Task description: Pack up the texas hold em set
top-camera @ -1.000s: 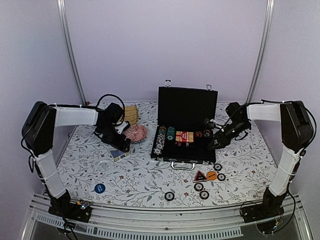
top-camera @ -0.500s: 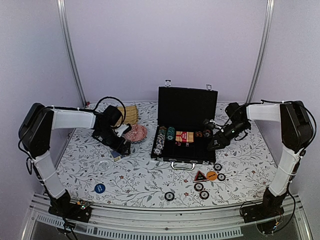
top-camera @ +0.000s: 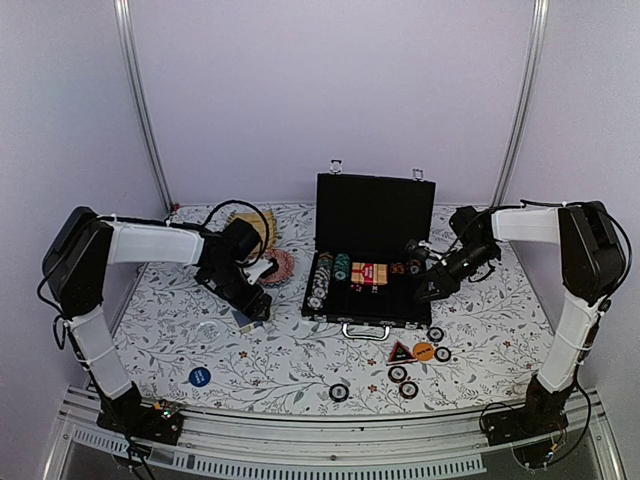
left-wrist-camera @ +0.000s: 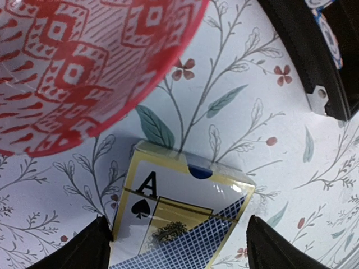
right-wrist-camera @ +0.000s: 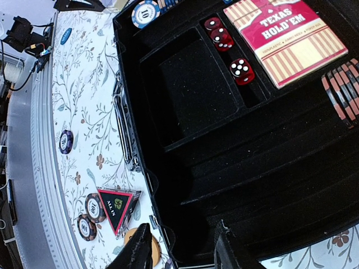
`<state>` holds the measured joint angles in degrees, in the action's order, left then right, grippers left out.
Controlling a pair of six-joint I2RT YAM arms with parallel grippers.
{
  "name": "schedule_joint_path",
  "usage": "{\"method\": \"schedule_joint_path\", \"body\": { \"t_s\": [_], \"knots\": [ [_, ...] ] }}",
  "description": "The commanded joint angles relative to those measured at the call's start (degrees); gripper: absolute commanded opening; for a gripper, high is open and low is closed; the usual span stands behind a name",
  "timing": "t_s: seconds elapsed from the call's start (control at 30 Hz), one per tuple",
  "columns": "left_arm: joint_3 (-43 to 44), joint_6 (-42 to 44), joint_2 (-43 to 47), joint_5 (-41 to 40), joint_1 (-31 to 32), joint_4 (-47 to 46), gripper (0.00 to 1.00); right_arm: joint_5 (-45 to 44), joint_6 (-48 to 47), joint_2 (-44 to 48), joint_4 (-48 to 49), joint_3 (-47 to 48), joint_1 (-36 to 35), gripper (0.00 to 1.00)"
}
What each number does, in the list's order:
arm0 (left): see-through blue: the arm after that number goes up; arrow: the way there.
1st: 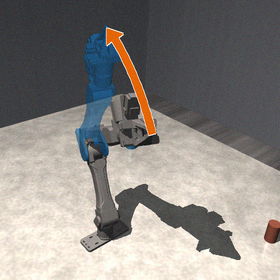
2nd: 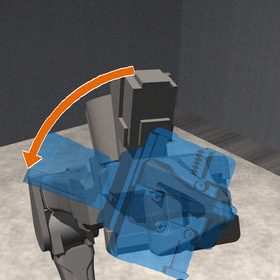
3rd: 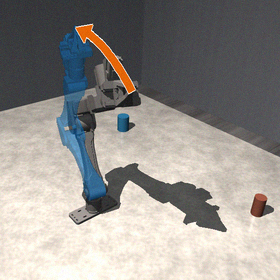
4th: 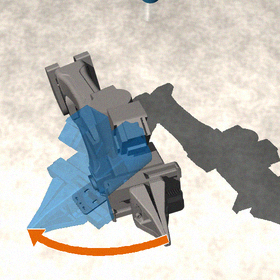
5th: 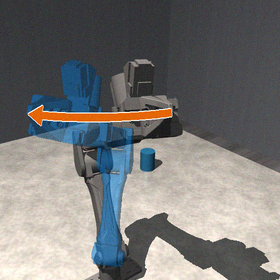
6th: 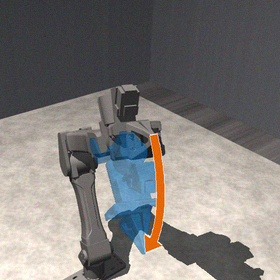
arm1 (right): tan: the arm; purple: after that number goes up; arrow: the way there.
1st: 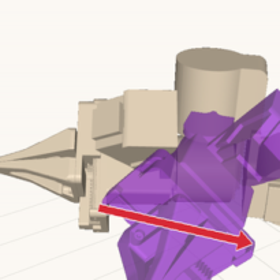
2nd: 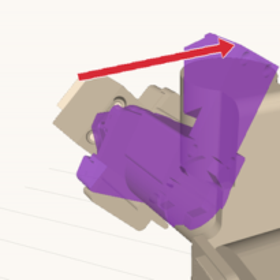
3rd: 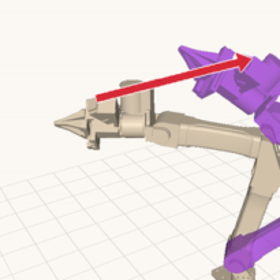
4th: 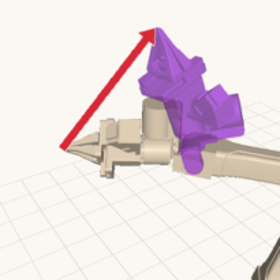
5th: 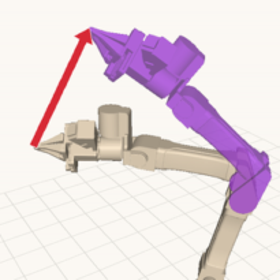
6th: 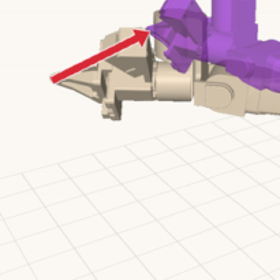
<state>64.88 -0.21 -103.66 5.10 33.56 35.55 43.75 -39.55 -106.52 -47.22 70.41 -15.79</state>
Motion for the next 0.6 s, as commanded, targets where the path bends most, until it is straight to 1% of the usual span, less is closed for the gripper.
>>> {"method": "schedule_joint_path", "body": {
  "t_s": [0.0,0.1,0.2,0.43,0.57],
  "knots": [
    [1.07,-1.67,2.17,-0.17,3.04,4.14,0.84,0.64,-0.61,-1.42,-0.82,-0.10,-0.74,0.39],
    [0.62,-0.87,5.14,-4.70,3.36,1.78,0.92,0.66,-0.62,-1.54,-0.88,-0.01,-1.07,0.40],
    [0.58,0.16,4.16,-3.75,3.48,1.26,0.95,0.56,-0.62,-1.59,-0.95,-0.01,-1.12,0.39],
    [0.94,1.69,-1.95,-5.62,4.23,3.24,0.94,0.64,-0.62,-1.37,-1.03,-0.01,-1.17,0.40],
    [1.41,1.61,-3.48,-4.59,4.51,3.34,0.91,0.64,-0.69,-1.54,-1.15,-0.01,-1.17,0.40]
  ]
}}
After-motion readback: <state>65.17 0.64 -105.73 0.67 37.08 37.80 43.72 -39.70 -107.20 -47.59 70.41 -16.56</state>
